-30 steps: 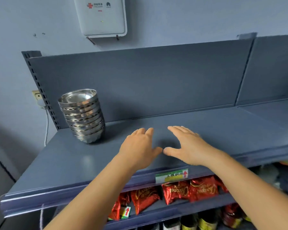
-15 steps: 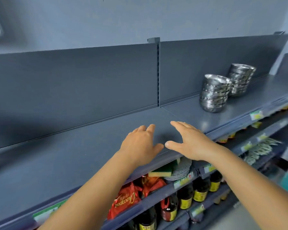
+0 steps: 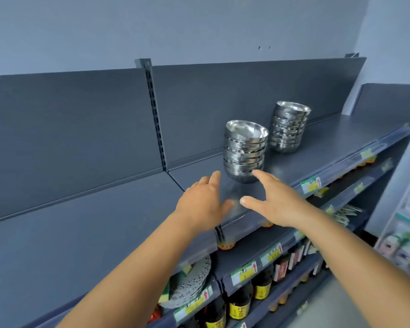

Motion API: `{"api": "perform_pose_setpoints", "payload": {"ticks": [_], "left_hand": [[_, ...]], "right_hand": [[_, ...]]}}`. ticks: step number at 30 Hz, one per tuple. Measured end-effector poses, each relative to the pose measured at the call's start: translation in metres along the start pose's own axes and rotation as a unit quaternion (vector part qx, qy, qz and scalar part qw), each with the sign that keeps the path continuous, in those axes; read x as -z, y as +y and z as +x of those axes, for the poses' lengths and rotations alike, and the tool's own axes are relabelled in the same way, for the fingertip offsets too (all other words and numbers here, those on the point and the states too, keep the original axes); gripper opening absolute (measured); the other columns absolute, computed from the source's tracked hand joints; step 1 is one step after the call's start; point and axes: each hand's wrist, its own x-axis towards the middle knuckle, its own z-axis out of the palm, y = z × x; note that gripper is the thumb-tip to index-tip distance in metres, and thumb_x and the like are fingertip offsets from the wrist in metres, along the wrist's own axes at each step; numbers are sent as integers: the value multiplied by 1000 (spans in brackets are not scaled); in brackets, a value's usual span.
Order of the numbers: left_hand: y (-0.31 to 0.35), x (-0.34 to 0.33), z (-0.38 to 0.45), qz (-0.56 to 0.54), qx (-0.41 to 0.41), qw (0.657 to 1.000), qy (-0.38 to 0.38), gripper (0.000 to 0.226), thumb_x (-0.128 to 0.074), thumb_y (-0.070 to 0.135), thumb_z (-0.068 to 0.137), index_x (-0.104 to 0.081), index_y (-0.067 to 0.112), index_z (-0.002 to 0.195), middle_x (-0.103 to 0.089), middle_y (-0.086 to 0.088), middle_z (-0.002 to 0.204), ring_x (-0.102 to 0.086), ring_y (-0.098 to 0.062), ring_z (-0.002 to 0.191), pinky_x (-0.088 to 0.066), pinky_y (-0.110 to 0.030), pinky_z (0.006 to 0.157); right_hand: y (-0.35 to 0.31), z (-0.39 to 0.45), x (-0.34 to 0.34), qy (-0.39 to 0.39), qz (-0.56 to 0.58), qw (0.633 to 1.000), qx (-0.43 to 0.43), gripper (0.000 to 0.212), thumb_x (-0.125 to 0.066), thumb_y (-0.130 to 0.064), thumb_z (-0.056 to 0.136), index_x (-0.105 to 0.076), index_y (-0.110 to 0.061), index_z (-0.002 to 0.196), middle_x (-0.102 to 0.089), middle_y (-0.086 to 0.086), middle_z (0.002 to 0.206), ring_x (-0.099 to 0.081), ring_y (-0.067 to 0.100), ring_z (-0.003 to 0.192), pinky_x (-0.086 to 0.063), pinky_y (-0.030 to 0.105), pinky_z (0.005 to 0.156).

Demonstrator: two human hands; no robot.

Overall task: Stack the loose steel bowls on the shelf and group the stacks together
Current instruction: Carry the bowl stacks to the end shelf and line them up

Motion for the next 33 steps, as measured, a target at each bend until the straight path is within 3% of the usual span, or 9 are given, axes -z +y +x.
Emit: {"api": "perform_pose_setpoints", "payload": {"ticks": [6,10,13,15,19,22,27,31,33], "left_hand": [[1,-10,70,-106,-6,994,19,86,-54,45,93,-1,15,154,-23,-6,157,-34,-24,140,-33,-34,107],[-7,-16,110,-237,-14,970,50,90,-64,39,89,-5,13,153,-24,0,156,-23,-15,145,-24,-20,104],[-15,-23,133,-324,-39,943,64,68,-71,27,85,-27,25,138,-48,24,127,-46,4,119,-31,-14,94],[-19,-28,144,-364,-60,927,69,58,-72,20,85,-35,30,128,-56,25,115,-55,14,103,-41,-9,87],[-23,-34,154,-402,-76,910,70,57,-70,18,86,-36,44,124,-61,24,115,-60,8,105,-46,-8,89],[-23,-39,157,-411,-71,906,75,58,-72,17,85,-37,39,126,-62,25,112,-61,8,104,-46,-7,84],[-19,-42,157,-430,-54,896,96,67,-76,20,81,-37,35,134,-62,33,112,-59,9,108,-46,-11,90],[-18,-40,152,-433,-26,893,119,69,-77,24,80,-38,34,136,-62,28,118,-59,5,111,-47,-19,95],[-17,-37,145,-433,-12,891,135,70,-77,24,80,-38,34,137,-62,23,121,-59,2,113,-48,-23,98]], "right_hand": [[37,55,13,60,56,996,-31,96,-64,-50,83,-5,-24,154,-18,-5,160,-25,18,144,-28,35,111],[56,94,15,74,126,988,-42,111,-73,-48,75,4,-27,154,-13,-4,161,-20,15,146,-27,39,115],[68,117,15,58,182,981,-46,119,-76,-50,68,8,-37,151,-13,-7,161,-20,14,145,-28,41,115],[73,129,13,46,215,975,-38,122,-77,-53,59,6,-48,148,-21,-13,158,-27,14,143,-30,42,113],[80,147,6,15,285,958,15,110,-80,-40,61,-6,-62,140,-46,-33,132,-47,2,127,-37,39,110],[84,156,3,15,320,946,44,108,-81,-37,60,-12,-58,141,-55,-26,129,-53,1,122,-40,41,109],[85,163,4,10,346,935,76,107,-81,-36,55,-20,-53,141,-58,-24,127,-55,0,119,-44,41,105],[84,169,8,-10,349,931,106,106,-82,-35,56,-22,-48,143,-60,-22,126,-57,1,118,-45,39,104],[81,171,8,-20,349,928,127,101,-83,-24,65,-24,-46,143,-60,-23,124,-57,-3,115,-46,33,102]]}}
